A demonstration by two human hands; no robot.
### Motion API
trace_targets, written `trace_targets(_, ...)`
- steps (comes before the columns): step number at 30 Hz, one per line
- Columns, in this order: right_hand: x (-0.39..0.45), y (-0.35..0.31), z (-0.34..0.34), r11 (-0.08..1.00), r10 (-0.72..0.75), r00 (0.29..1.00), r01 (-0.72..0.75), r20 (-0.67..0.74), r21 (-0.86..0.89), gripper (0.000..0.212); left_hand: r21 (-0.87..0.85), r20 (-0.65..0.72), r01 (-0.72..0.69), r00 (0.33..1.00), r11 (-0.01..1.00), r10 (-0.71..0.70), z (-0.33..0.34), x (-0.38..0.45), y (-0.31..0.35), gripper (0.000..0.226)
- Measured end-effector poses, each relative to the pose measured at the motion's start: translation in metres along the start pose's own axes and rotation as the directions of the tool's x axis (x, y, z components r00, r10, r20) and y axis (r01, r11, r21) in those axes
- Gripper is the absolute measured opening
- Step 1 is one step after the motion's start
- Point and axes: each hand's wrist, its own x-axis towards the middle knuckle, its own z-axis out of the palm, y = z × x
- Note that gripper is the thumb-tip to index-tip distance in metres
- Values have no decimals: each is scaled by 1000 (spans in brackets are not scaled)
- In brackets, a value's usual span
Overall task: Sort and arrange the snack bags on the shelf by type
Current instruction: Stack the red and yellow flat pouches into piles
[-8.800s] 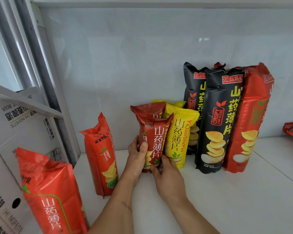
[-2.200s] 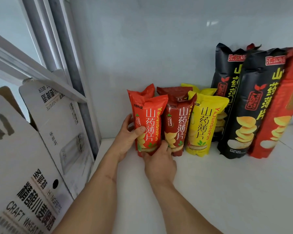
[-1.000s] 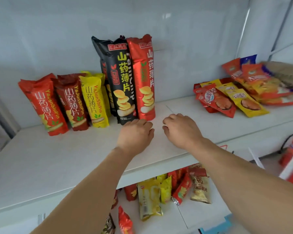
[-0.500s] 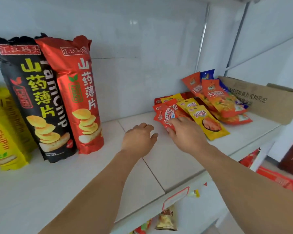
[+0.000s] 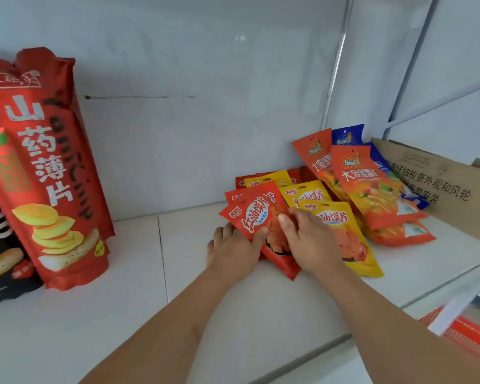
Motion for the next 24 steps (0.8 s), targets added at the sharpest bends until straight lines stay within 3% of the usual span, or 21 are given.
trace_targets(2, 13, 15, 2, 1000, -3, 1000, 2, -29, -9, 85, -34, -65, 67, 995, 997, -69, 7, 8, 11, 75)
trace_targets(5, 31, 39, 0, 1000, -4, 999, 4, -34, -17, 88, -109, -117, 159, 978, 981, -172, 15, 16, 25, 68)
trace_targets(11, 57, 43, 2, 995, -92, 995, 94, 50, -43, 86, -459, -235, 203, 911, 865, -339, 20, 19, 36, 48)
trace_targets(14, 69, 36, 2, 986, -140, 987, 131, 84, 103, 90, -596, -230, 223, 873, 771, -430, 13, 15, 34, 34)
trace_targets(18, 83, 27, -1, 961, -113, 966, 47, 231, 274, 75, -715, -182, 251, 835, 653, -520, 8, 15, 20, 26)
trace_targets(24, 88, 17, -5, 819, -119, 942, -86, 315, 567, 45, -806, -36, 255, 880, 534, -474, 10, 12, 21, 25)
